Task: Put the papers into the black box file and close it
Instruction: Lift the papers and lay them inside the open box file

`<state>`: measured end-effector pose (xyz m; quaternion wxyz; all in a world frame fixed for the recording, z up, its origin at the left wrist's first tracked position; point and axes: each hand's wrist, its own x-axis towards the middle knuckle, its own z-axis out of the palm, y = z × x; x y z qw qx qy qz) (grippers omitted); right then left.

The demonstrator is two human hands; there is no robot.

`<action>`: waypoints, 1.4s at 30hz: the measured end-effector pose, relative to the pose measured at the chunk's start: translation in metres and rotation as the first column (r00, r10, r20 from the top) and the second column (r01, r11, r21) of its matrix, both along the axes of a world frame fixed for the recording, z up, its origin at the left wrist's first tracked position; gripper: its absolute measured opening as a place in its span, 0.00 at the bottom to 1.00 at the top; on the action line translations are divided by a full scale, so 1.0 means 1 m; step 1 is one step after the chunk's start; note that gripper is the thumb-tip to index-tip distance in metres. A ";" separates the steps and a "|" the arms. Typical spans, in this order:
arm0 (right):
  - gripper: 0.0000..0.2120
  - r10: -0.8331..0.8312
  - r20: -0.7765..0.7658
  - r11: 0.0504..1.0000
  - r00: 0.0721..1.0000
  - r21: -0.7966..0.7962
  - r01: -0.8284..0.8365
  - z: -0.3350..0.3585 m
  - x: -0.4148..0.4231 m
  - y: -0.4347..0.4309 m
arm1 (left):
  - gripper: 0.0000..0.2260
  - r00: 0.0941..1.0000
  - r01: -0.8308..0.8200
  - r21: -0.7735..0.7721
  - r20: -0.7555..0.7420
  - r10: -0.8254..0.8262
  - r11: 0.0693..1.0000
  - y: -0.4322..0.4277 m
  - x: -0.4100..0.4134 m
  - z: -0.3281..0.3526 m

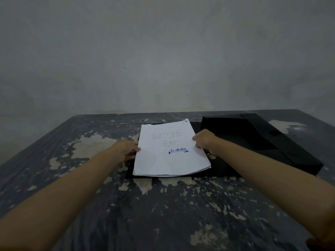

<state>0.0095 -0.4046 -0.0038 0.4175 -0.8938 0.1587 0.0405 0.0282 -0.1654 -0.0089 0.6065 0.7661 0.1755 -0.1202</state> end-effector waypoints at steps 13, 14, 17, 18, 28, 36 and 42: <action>0.18 0.098 -0.104 0.975 0.990 -0.188 -0.117 0.013 -0.009 -0.054 | 0.19 0.998 0.058 -0.056 0.015 -0.057 0.997 -0.049 0.000 0.004; 0.17 0.099 -0.110 0.974 0.989 -0.192 -0.118 0.012 -0.011 -0.058 | 0.19 0.998 0.059 -0.063 0.016 -0.058 0.996 -0.053 0.000 0.004; 0.16 0.099 -0.112 0.966 0.989 -0.229 -0.122 0.008 -0.013 -0.070 | 0.19 0.997 0.073 -0.086 0.024 -0.071 0.994 -0.065 -0.001 0.004; 0.16 0.077 -0.103 0.969 0.992 -0.228 -0.099 0.008 -0.014 -0.074 | 0.19 0.997 0.077 -0.096 0.025 -0.075 0.992 -0.069 -0.001 0.004; 0.18 -0.028 0.003 0.948 1.000 -0.318 0.027 -0.006 -0.010 -0.125 | 0.18 0.991 0.135 -0.119 0.034 -0.132 0.984 -0.120 -0.004 0.003; 0.19 0.024 0.038 0.854 0.999 -0.520 0.000 -0.010 -0.021 -0.150 | 0.19 0.988 0.134 -0.073 0.088 -0.128 0.988 -0.149 -0.004 -0.002; 0.23 0.059 0.074 0.644 0.996 -0.765 0.019 -0.008 -0.031 -0.177 | 0.05 0.978 0.139 -0.035 0.161 -0.132 0.990 -0.164 -0.001 -0.003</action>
